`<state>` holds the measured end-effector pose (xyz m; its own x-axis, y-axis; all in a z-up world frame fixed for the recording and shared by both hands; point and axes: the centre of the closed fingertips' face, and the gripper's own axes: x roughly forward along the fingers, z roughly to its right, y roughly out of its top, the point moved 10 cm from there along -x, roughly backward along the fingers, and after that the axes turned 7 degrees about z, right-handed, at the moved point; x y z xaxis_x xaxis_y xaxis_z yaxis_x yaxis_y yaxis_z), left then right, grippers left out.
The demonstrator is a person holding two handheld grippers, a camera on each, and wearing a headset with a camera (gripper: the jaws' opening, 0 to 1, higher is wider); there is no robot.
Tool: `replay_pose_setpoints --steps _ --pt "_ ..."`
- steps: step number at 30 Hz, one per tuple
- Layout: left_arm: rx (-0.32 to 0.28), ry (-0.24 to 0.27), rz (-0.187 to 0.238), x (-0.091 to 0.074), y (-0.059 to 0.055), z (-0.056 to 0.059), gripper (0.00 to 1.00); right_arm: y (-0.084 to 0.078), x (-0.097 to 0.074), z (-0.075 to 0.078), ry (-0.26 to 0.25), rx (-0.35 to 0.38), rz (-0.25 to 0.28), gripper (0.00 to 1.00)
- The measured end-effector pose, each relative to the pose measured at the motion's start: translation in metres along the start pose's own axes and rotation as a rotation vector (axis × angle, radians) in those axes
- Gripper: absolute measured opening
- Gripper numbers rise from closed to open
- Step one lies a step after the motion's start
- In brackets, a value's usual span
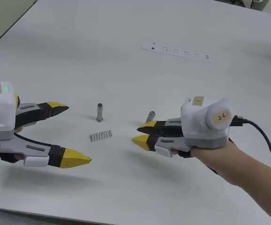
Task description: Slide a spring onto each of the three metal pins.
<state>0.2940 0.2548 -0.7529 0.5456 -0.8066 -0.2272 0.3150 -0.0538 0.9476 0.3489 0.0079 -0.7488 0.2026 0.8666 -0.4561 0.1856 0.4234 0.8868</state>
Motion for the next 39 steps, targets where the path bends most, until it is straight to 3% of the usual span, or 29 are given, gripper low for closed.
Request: replay_pose_setpoints --steps 8,21,24,31,39 --pt "-0.002 0.001 0.001 -0.001 0.000 0.001 0.94 0.014 0.024 -0.004 0.058 -0.074 -0.020 0.14" --pt "-0.007 0.004 0.002 -0.003 -0.001 0.002 0.93 0.019 0.055 -0.007 0.142 -0.259 -0.147 0.15" --pt "-0.006 0.002 -0.001 -0.003 -0.001 0.002 0.93 0.020 0.062 -0.008 0.158 -0.279 -0.156 0.15" --pt "-0.006 -0.001 -0.003 -0.003 -0.002 0.003 0.93 0.017 0.076 -0.003 0.154 -0.310 -0.186 0.14" --pt "-0.007 -0.001 -0.009 -0.004 -0.003 0.003 0.93 0.008 0.081 -0.002 0.173 -0.346 -0.234 0.12"
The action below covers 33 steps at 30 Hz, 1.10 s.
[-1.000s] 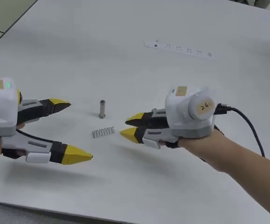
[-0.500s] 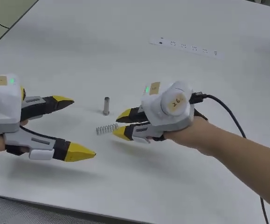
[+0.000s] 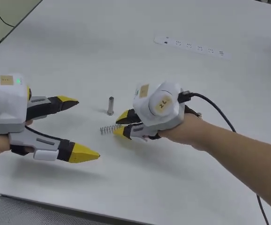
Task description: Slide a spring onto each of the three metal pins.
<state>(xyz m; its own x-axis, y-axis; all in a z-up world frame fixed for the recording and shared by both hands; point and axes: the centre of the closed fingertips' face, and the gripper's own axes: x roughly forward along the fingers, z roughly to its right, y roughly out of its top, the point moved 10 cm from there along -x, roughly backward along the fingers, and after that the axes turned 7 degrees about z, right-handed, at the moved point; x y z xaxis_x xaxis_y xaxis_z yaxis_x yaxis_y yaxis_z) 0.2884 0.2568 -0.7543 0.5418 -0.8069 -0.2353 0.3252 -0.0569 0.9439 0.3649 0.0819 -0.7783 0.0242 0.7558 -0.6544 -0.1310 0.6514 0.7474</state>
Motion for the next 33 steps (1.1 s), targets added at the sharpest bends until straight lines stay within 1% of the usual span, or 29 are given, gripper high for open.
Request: replay_pose_setpoints --steps 2,3,5,8,11,13,16,20,24,30,33 --pt "-0.001 0.000 -0.002 0.000 0.000 0.000 0.93 -0.002 0.001 -0.001 0.008 -0.002 -0.015 0.11" --pt "-0.001 0.000 -0.002 0.000 0.000 0.000 0.93 -0.003 0.002 -0.001 0.016 -0.016 -0.024 0.11" --pt "-0.002 -0.001 -0.006 0.000 0.000 0.000 0.93 -0.006 0.003 -0.003 0.033 -0.022 -0.036 0.09" --pt "-0.002 -0.001 -0.002 0.001 0.000 0.001 0.92 -0.008 0.002 -0.001 0.020 -0.003 -0.013 0.08" --pt "0.001 -0.003 -0.009 0.002 0.000 0.002 0.92 -0.009 0.001 -0.001 0.016 0.025 -0.007 0.08" --pt "0.001 -0.006 -0.009 0.003 0.001 0.002 0.92 -0.009 -0.001 -0.002 0.014 0.017 -0.007 0.08" --pt "0.003 -0.011 -0.012 0.003 0.001 0.003 0.92 -0.005 -0.008 -0.002 0.005 0.022 0.013 0.08" --pt "0.008 -0.022 -0.016 0.006 0.003 0.004 0.91 -0.004 -0.018 -0.004 0.001 0.006 0.015 0.08" --pt "0.007 -0.043 -0.020 0.011 0.002 0.008 0.87 -0.004 -0.027 -0.006 -0.004 0.006 0.020 0.08" --pt "0.008 -0.085 -0.036 0.018 0.003 0.012 0.83 -0.005 -0.046 -0.013 -0.021 0.013 0.033 0.08" --pt "0.022 -0.106 -0.043 0.022 0.005 0.013 0.81 -0.007 -0.055 -0.017 -0.026 0.005 0.029 0.08"
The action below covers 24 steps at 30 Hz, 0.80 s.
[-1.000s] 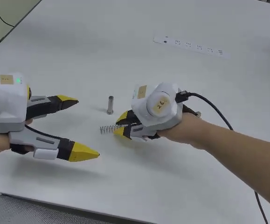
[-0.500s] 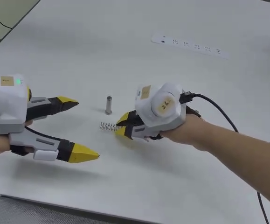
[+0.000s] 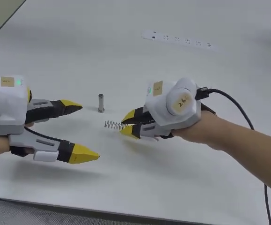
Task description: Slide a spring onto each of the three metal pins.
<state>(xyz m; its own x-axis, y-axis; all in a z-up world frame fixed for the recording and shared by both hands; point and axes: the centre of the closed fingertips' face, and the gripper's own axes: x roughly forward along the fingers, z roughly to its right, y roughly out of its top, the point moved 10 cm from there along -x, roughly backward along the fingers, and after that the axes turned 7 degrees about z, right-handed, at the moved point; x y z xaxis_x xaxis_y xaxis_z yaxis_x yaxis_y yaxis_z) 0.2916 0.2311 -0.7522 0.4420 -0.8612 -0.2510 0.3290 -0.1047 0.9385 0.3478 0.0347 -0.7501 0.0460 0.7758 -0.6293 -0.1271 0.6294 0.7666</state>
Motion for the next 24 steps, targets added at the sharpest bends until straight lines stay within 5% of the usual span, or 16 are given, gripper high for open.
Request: replay_pose_setpoints --steps 11,24 --pt "0.016 -0.090 -0.008 0.017 0.012 -0.001 0.64 -0.002 -0.029 -0.013 -0.014 0.005 0.015 0.08" --pt "0.056 -0.194 -0.029 0.042 0.015 0.004 0.38 0.005 -0.031 -0.025 -0.017 -0.011 0.025 0.08"
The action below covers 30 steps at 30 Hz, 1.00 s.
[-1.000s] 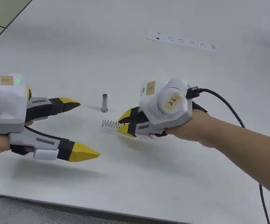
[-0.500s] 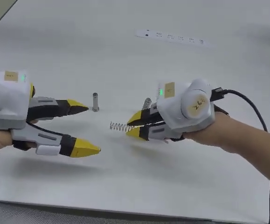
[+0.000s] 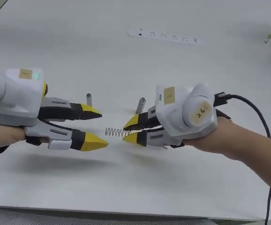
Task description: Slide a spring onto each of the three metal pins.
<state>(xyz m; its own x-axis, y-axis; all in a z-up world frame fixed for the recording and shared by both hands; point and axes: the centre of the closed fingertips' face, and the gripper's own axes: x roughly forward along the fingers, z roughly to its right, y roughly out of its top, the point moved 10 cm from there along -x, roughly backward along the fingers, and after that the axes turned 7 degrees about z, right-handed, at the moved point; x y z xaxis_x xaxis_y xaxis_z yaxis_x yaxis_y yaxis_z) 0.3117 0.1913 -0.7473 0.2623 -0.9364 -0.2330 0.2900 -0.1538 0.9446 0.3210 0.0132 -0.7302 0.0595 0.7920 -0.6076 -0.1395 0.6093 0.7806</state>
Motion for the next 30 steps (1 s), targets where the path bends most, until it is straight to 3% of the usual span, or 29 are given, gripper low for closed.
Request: replay_pose_setpoints --steps 9,19,22,30 --pt "0.033 -0.038 0.016 0.015 0.004 0.000 0.24 0.003 -0.006 0.003 -0.016 0.007 0.015 0.08" --pt "0.044 -0.052 0.013 0.020 0.005 -0.001 0.13 0.007 -0.010 0.004 -0.014 0.002 0.020 0.08" --pt "0.052 -0.060 0.020 0.020 0.006 0.000 0.05 0.006 -0.011 0.003 -0.013 0.002 0.020 0.08" --pt "0.064 -0.077 0.027 0.024 0.008 0.003 0.04 0.005 -0.015 0.002 -0.006 -0.007 0.013 0.08"
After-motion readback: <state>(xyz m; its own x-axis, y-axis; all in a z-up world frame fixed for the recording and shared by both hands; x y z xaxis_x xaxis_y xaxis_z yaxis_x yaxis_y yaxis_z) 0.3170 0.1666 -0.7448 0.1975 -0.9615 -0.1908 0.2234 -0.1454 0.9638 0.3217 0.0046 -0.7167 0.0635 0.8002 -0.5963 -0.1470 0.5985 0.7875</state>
